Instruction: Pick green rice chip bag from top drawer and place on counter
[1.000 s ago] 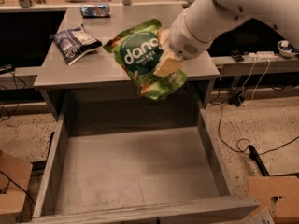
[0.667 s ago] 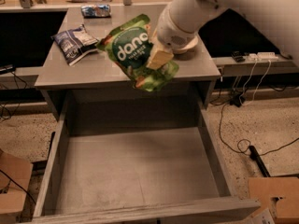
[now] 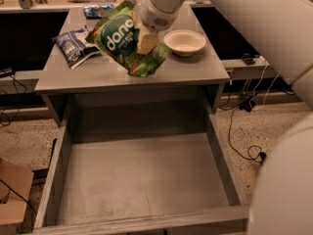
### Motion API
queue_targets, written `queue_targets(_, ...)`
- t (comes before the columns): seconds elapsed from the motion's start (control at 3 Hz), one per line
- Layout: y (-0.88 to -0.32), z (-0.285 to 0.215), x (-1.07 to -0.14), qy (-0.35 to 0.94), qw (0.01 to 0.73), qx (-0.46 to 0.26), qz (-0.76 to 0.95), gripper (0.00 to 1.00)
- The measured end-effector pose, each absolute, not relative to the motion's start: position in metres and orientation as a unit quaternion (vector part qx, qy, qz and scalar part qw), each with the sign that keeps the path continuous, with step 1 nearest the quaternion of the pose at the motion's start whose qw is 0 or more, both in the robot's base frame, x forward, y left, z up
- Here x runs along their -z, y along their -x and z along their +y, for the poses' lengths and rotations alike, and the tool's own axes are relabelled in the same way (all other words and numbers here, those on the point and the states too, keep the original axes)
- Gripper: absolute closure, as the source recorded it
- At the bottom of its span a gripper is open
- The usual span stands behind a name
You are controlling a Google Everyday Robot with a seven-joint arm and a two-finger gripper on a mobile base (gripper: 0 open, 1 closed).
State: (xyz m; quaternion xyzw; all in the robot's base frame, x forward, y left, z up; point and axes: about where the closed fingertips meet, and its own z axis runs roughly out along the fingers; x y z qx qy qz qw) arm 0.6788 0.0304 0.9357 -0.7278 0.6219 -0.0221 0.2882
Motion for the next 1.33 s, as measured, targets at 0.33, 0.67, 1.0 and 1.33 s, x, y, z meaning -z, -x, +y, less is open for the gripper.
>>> queue_targets(0.33,-0.707,0.055,-0.938,0.741,0.281,0.033,0.609,0.82)
queue_targets(0.67,-0.741,0.071,-0.922,0.739,0.26,0.031,0.621,0.5)
queue_targets(1.0,-0.758,0.074,-0.905,0.73,0.246,0.022,0.637,0.27)
queue_targets(1.33,-0.77,0.07,-0.89,0.716,0.235,0.016,0.657,0.04)
